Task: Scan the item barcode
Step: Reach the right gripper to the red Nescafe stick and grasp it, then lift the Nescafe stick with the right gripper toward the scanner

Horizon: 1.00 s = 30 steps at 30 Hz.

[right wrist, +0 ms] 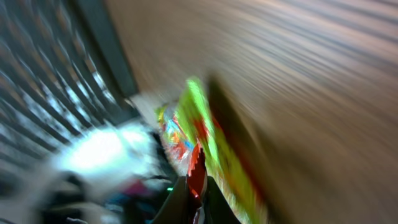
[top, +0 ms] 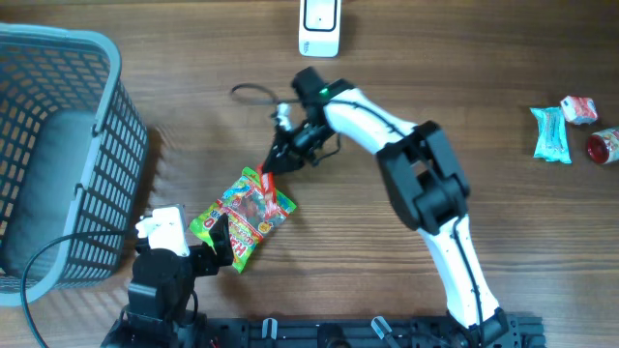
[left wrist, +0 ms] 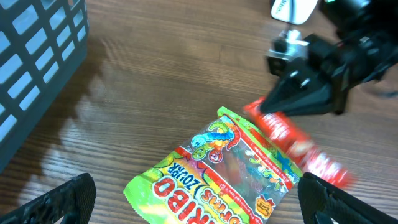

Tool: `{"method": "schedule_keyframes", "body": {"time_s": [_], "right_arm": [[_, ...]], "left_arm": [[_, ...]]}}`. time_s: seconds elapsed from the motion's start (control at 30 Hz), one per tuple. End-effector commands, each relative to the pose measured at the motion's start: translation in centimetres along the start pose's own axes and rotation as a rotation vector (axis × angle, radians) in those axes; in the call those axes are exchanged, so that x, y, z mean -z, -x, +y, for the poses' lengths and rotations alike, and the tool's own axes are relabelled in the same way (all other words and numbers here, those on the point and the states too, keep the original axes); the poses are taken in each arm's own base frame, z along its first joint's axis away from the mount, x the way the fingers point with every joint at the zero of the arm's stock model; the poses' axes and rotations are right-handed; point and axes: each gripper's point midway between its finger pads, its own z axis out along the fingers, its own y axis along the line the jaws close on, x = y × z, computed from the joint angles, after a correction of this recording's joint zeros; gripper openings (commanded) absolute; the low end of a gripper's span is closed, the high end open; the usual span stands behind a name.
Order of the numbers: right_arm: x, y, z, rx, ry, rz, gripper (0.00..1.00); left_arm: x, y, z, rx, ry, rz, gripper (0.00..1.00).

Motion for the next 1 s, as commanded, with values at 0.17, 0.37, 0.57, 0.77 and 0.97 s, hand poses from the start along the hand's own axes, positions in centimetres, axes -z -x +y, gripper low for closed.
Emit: {"method": "schedule_keyframes", "body": {"time_s": [0.17, 0.37, 0.57, 0.77, 0.97], "right_arm": [[7.1, -4.9, -1.6, -1.104, -0.024, 0.102, 0.04], [7.5, -6.0, -1.8, -1.198, -0.049, 0.129, 0.04], [7.6, -7.2, -2.0, -1.187, -0.081, 0.155, 0.04], [7.8, -6.9, -5.2, -0.993, -0.229, 0.060, 0.04], [8.9, 1.6, -8.5, -0.497, -0.338, -0.274, 0.04]], "left_arm": [[-0.1, -0.2, 0.0, 0.008, -0.007, 0.001, 1.00], [-0.1, -0.2, 0.0, 0.008, -0.007, 0.001, 1.00], [-0.1, -0.2, 0.0, 0.008, -0.007, 0.001, 1.00], [-0.1, -0.2, 0.0, 0.008, -0.007, 0.001, 1.00], [-0.1, -0.2, 0.0, 0.008, -0.007, 0.001, 1.00]]}}
